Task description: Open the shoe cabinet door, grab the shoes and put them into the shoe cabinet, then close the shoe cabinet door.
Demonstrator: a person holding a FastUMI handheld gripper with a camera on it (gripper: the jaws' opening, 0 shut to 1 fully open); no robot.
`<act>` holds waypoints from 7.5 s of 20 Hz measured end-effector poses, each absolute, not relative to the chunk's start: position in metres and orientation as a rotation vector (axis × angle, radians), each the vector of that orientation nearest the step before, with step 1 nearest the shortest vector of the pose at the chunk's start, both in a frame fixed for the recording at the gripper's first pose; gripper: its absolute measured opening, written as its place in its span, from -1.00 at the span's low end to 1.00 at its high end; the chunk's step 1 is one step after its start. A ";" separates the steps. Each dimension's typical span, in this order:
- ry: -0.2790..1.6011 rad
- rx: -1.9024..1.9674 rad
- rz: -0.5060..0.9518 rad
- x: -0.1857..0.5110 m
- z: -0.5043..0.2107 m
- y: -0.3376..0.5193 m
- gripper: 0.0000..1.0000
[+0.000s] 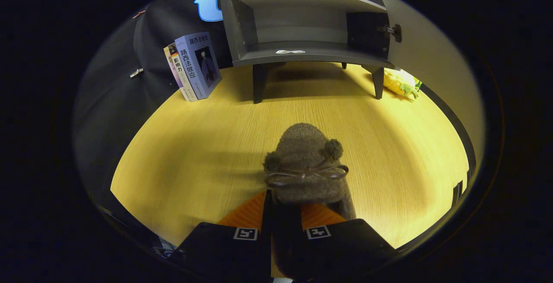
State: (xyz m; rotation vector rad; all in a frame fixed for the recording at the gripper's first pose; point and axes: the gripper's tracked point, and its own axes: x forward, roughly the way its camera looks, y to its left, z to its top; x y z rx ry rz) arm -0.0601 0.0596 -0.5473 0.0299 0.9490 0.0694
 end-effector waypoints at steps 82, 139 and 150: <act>0.657 -0.010 -0.043 0.414 -0.274 0.027 -0.66; 0.052 -0.045 -0.609 -0.106 0.013 -0.236 0.97; 0.124 -0.047 -0.283 -0.049 -0.001 -0.297 0.97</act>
